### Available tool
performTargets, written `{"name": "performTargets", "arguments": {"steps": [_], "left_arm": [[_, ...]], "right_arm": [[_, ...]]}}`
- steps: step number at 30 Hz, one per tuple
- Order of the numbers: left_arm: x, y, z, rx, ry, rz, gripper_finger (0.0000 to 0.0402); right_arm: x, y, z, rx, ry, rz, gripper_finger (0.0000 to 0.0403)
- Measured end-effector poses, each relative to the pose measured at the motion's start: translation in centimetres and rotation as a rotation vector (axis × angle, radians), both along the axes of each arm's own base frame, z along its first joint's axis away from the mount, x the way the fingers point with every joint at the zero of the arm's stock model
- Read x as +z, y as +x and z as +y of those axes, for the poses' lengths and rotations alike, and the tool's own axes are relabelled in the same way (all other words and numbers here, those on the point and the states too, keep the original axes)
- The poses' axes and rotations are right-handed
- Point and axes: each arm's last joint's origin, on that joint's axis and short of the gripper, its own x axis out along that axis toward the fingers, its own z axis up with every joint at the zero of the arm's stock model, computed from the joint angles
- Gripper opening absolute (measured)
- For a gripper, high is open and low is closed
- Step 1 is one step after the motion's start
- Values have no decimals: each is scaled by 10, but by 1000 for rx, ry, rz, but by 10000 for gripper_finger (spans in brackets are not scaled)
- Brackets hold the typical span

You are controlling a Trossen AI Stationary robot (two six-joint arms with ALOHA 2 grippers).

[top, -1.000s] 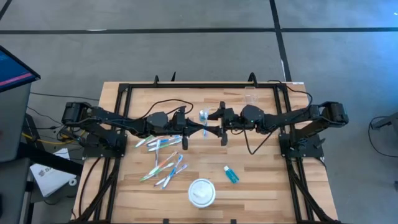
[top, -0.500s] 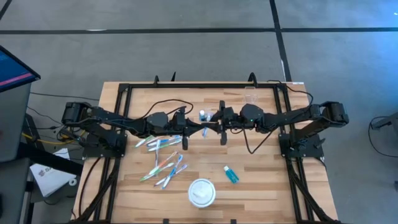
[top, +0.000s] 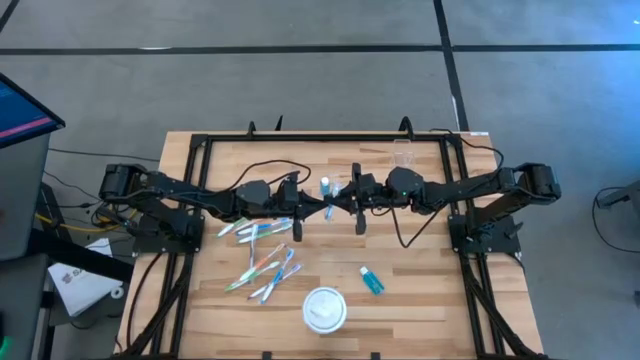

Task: Pick & Place toothbrushing station
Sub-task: Put the blue toothbrush into the transparent organizer

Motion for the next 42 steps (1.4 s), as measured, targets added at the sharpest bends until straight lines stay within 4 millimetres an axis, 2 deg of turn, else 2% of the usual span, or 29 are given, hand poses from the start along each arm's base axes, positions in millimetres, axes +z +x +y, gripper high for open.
{"name": "performTargets", "arguments": {"steps": [8,20,35,42], "left_arm": [[0,0,1,3,-11,0,5],[-1,-1,1,6,-35,19,72],[-2,-1,1,6,-36,35,67],[-6,-3,1,6,-37,49,66]], "right_arm": [[-2,0,0,15,-14,16,5],[14,-22,-11,-23,-40,90,4],[30,-57,-38,-216,-77,198,4],[17,-78,-54,-320,-60,228,4]]}}
